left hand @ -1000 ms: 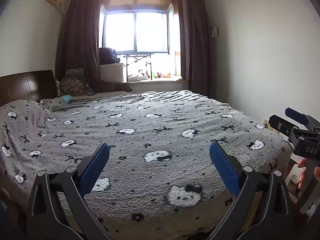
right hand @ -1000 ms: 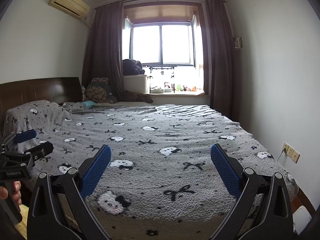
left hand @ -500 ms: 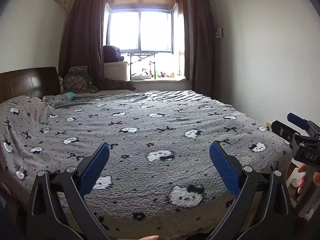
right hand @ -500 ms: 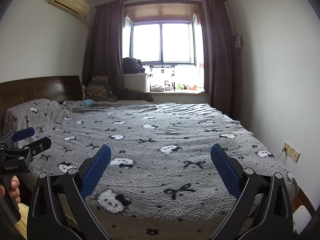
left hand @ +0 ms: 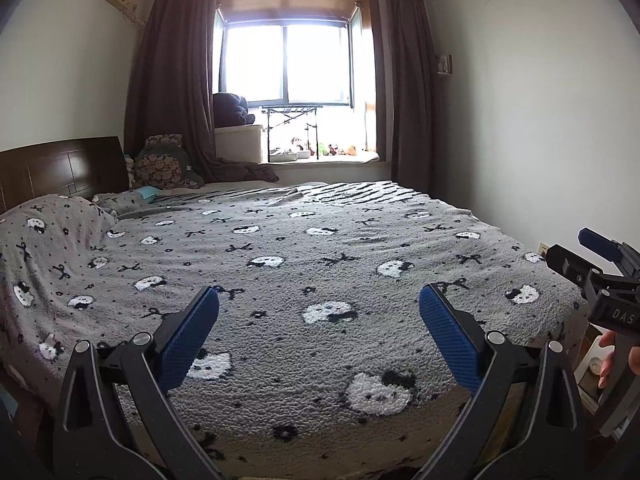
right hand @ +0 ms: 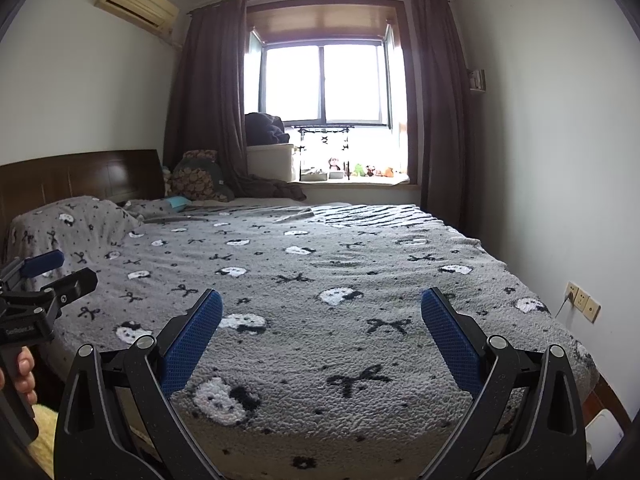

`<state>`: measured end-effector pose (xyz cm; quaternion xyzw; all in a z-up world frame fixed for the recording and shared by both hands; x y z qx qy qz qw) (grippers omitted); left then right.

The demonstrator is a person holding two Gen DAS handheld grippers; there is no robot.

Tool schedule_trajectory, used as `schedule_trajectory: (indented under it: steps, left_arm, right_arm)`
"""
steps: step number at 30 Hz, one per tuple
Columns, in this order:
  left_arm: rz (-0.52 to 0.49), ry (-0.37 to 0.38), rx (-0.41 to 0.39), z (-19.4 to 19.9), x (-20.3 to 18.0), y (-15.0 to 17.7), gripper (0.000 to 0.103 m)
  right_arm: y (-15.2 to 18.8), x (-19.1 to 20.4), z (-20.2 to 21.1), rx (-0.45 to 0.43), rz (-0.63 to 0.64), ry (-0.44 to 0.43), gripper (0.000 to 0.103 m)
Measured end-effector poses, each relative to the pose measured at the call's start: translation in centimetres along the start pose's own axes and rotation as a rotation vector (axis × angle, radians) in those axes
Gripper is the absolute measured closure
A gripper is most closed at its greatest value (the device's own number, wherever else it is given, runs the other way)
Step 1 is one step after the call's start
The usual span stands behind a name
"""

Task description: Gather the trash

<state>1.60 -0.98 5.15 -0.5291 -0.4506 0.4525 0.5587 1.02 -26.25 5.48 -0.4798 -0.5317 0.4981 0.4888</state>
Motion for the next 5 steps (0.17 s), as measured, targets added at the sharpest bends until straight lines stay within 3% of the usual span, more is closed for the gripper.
schedule_trajectory:
  steps: [5]
  left_arm:
    - [0.005, 0.009, 0.006, -0.06, -0.08, -0.03, 0.008]
  right_arm:
    - [0.30, -0.01, -0.15, 0.007, 0.000, 0.000, 0.003]
Point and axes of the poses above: each gripper's, at about its wrist camera, not at the fingertips, and z roughly against the way its jaws point, x to its left, y to its underside, the point moved 2 cm from there along -z, roughly the way its jaws point, and after that the axes turned 15 degrees about -x, right-handed, at the moved point
